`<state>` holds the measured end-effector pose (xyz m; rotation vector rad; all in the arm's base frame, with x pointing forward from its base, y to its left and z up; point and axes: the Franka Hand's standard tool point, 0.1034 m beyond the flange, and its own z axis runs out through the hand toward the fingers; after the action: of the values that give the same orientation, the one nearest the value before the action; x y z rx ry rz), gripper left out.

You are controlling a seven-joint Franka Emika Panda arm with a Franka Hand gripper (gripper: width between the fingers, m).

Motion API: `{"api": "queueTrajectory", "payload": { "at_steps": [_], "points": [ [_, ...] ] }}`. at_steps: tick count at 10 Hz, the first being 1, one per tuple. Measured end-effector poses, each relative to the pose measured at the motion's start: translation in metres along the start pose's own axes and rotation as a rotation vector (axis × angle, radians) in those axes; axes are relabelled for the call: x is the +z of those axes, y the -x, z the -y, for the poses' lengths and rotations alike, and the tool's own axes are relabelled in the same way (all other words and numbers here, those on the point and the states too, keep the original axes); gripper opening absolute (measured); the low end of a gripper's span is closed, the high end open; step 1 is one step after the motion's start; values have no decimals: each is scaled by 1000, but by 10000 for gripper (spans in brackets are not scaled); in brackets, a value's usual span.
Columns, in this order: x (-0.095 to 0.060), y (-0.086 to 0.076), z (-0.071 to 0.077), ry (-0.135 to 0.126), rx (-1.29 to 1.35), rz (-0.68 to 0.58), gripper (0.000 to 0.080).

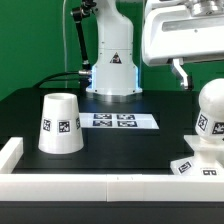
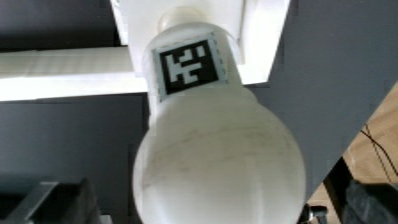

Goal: Assemble lamp

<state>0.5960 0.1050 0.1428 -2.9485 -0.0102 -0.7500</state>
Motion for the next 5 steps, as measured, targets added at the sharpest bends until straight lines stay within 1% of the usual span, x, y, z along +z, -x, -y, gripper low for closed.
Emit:
{"api": "queueTrajectory", "payload": {
  "at_steps": [1,2,3,4,5],
  "points": [
    [5,7,-4,-2,-13,91,698],
    [7,6,-7,-12,-13,212,698],
    [7,-5,-9,-16,-9,234,698],
    [8,0,-10,-23,-6,315,698],
    [7,-2,-10,-30,1,379,698]
  ]
}}
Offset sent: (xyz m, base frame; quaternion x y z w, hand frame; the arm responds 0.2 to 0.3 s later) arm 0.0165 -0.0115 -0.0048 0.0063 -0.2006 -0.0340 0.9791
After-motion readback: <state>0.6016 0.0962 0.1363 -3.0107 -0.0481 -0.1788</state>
